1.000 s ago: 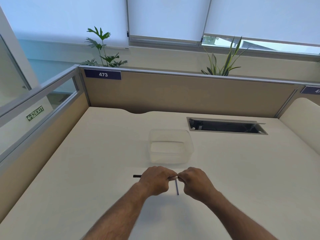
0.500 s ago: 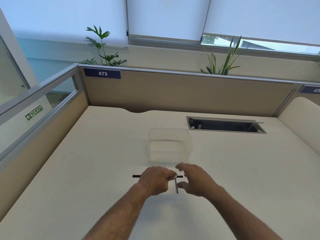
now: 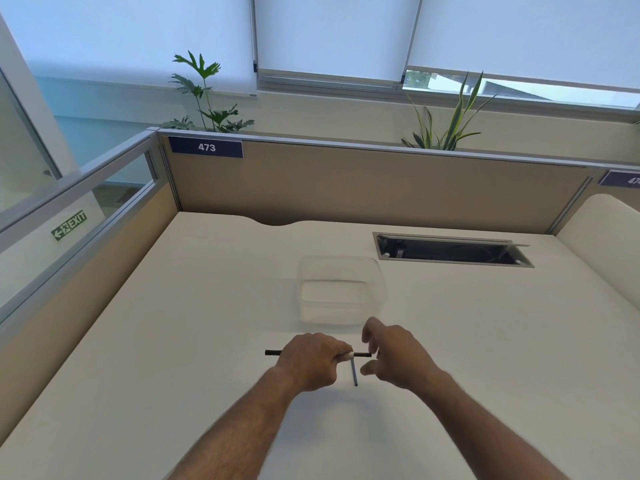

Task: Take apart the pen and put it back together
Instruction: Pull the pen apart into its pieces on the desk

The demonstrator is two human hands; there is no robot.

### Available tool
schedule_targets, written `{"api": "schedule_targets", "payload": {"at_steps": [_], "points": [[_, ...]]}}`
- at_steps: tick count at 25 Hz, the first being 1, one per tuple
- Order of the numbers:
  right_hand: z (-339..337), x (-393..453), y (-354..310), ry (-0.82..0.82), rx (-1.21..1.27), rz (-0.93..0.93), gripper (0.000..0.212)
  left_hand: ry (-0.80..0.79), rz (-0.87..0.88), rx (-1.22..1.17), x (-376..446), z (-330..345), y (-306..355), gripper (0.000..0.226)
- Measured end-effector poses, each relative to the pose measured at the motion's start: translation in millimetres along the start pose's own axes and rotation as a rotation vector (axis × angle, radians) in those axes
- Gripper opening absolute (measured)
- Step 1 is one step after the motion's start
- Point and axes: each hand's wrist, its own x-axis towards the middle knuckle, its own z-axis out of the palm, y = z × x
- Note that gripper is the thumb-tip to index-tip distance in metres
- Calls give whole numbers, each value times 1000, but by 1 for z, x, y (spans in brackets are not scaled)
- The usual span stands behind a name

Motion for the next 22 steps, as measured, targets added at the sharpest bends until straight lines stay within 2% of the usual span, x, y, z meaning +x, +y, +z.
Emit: {"api": "schedule_targets", "payload": {"at_steps": [2,5,9,12,15,22], "points": [[0,-1,1,-90,20,-15,58,-1,-11,1,0,0,-1,21],[2,1,3,-102,-19,-122,24,-10,-19,10,2,1,-2,19],[3,2,5,16,-27,-114,16,-13,-2,-6,1,1,-2,18],[5,1,10,140,70,5,10,19,-7,1,2,1,-4,22],[8,3,20,242,241,139,11,115,-48,-6,2,1,-7,27],[37,4,40,232,371,421,11,406,-202,-346,7,-3,-4,20]]}}
